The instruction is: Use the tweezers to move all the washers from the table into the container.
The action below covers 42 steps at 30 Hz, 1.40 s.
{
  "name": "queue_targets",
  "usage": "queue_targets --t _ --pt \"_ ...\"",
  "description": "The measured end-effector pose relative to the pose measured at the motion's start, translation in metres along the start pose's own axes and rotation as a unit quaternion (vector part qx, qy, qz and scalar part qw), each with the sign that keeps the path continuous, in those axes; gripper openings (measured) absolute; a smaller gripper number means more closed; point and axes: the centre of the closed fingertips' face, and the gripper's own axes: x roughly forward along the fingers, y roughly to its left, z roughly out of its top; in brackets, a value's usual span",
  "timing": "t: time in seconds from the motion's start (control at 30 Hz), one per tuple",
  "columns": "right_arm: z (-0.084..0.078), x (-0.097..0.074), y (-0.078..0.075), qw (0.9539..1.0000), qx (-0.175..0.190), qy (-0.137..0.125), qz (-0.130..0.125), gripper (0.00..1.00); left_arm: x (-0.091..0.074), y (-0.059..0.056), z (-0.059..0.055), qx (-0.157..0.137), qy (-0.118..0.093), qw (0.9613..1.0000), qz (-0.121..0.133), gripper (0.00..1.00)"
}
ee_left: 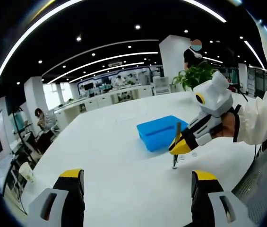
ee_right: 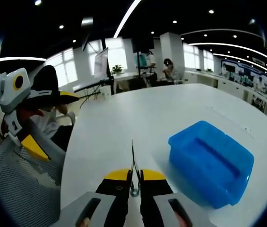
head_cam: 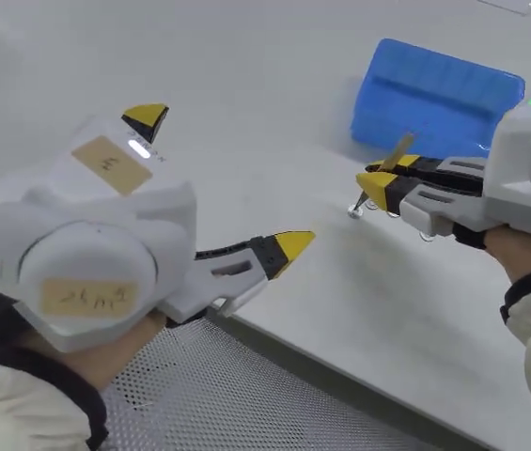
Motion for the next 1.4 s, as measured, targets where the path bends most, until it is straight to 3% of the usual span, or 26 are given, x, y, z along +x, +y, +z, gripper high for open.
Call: queue_targets --t 0.33,0.63,1.4 --pt "0.0004 0.0021 0.0005 1.0000 -0.008 0.003 -0.002 0.04 0.0003 0.0021 -0.0029 0.001 0.008 1.0000 0.004 0.95" --pt "0.0002 0.0017 0.0025 0.9992 -0.037 0.014 -0.005 0.04 0.0018 0.0033 -0.0063 0.004 0.016 0.9999 0.005 0.93" --pt "-0.0006 0.0028 0.0008 0.9989 -0.043 0.020 -0.005 0.03 0.0010 0.0043 -0.0087 0.012 0.027 0.9995 0.010 0.91"
